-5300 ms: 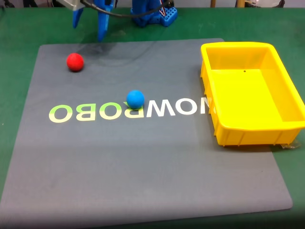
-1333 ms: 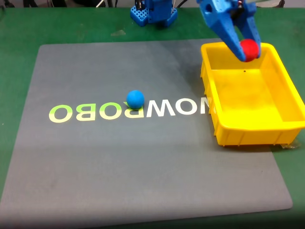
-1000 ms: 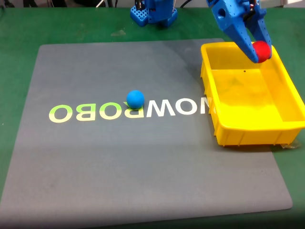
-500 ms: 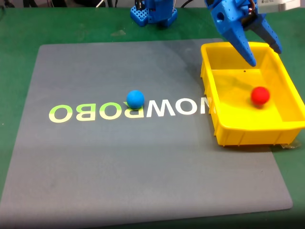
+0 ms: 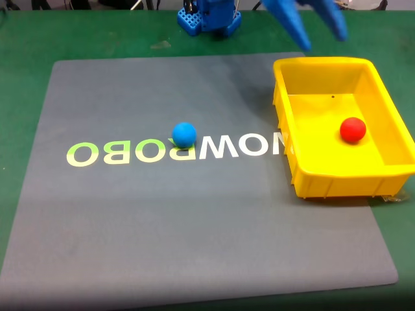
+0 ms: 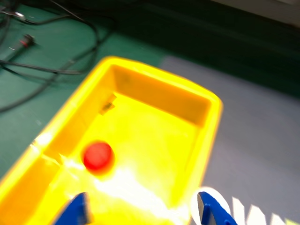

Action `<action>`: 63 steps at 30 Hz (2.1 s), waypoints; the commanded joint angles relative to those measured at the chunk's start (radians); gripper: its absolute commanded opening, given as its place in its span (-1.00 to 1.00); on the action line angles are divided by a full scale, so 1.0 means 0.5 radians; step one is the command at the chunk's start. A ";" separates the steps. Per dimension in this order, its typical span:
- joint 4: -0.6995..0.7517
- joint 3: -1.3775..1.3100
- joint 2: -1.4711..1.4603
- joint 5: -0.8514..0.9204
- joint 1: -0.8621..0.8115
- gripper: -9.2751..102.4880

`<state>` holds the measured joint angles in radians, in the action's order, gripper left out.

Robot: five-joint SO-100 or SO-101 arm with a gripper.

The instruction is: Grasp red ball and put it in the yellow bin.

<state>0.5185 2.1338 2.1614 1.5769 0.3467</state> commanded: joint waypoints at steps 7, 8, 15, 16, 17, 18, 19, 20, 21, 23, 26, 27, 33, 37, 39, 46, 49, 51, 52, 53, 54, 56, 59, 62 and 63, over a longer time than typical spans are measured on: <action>0.258 1.292 1.322 0.301 -0.463 -0.83; 0.298 1.396 1.424 0.322 -0.494 -0.83; 0.672 1.914 2.071 0.448 -0.620 -0.83; 0.785 1.933 2.129 0.469 -0.638 -0.83; 0.902 1.933 2.172 0.442 -0.635 -0.83; 1.000 1.933 2.212 0.417 -0.632 -0.83; 1.108 1.933 2.252 0.417 -0.638 -0.83; 1.212 1.933 2.286 0.417 -0.641 -0.83; 1.325 1.933 2.332 0.423 -0.644 -0.83; 1.451 1.933 2.332 0.414 -0.644 -0.83; 1.617 1.933 2.332 0.433 -0.647 -0.83; 1.663 1.933 2.332 0.442 -0.647 -0.83; 1.700 1.933 2.332 0.374 -0.638 -0.83; 1.706 1.933 2.332 0.344 -0.635 -0.83; 1.697 1.933 2.301 0.344 -0.635 -0.83; 1.690 1.933 2.295 0.356 -0.638 -0.83; 1.690 1.933 2.295 0.359 -0.638 -0.83; 1.687 1.933 2.295 0.362 -0.638 -0.83; 1.687 1.933 2.295 0.362 -0.638 -0.83; 1.687 1.933 2.292 0.362 -0.638 -0.83; 1.687 1.933 2.292 0.362 -0.638 -0.83; 1.687 1.933 2.292 0.365 -0.641 -0.83; 1.687 1.933 2.292 0.365 -0.644 -0.83; 1.684 1.933 2.292 0.368 -0.644 -0.83; 1.684 1.933 2.292 0.371 -0.644 -0.83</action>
<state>1.3499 3.0695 3.3119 1.7549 0.0368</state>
